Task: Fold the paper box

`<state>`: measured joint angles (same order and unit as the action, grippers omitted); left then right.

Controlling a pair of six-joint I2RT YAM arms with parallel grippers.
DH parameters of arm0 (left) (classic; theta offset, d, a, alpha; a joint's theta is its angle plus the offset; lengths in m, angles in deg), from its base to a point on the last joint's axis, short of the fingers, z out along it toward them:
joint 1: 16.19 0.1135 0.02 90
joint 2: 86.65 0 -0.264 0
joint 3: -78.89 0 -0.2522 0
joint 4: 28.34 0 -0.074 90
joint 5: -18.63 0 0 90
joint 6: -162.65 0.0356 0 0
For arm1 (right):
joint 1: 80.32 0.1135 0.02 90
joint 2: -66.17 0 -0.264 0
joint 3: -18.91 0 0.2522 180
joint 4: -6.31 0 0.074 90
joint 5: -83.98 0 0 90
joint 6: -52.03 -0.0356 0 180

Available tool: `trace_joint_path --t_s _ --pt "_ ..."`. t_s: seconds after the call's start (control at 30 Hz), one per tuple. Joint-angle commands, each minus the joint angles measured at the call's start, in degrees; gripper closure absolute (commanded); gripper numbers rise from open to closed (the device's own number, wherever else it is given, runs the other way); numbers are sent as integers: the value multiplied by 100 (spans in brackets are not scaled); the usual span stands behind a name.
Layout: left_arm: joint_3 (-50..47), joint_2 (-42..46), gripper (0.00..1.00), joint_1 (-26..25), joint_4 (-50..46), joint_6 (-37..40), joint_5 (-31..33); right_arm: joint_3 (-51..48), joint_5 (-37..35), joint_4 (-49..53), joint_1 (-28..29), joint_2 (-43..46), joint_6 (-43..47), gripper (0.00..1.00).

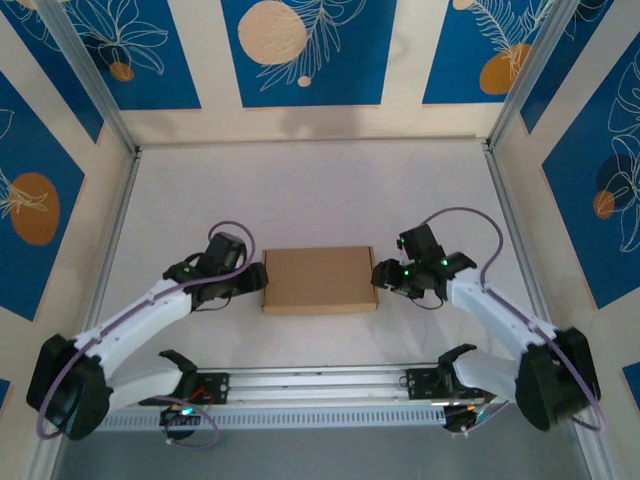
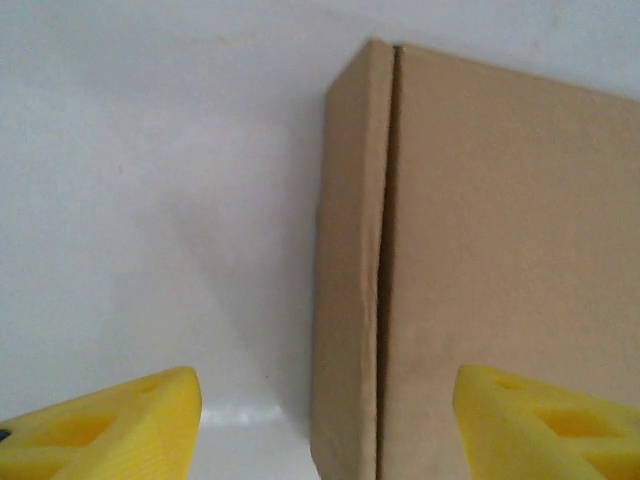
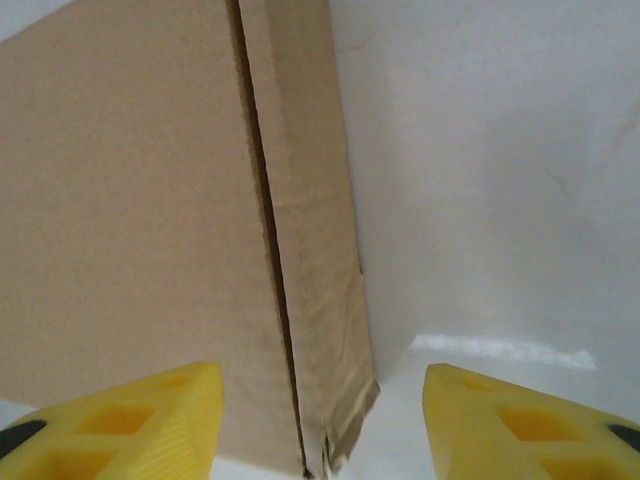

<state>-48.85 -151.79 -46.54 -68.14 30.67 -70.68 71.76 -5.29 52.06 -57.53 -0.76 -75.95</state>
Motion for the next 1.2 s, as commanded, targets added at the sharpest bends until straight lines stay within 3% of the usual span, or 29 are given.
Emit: trace_joint_path --t_s 0.0,0.17,0.4,0.6,0.87,1.03,1.17 --pt "-132 -401 33 99 885 220 -265 237 925 -391 -83 -425 603 43" --pt "-154 -924 43 101 1538 209 -653 336 1063 -673 -134 -1161 646 45" --pt "-70 -1460 63 99 1934 233 -1016 456 1194 -965 -32 -1675 524 57" --pt "555 -2195 67 178 1883 398 -1123 873 1100 -964 -177 -2147 624 60" --pt "1561 -3105 67 498 1687 479 -1201 1880 1086 -831 -465 -3240 806 58" --pt "1851 -3314 64 616 1625 470 -1273 2233 1056 -701 -483 -3427 814 55" --pt "1913 -2947 50 733 1392 647 -1208 2227 753 -505 -511 -3004 894 40"
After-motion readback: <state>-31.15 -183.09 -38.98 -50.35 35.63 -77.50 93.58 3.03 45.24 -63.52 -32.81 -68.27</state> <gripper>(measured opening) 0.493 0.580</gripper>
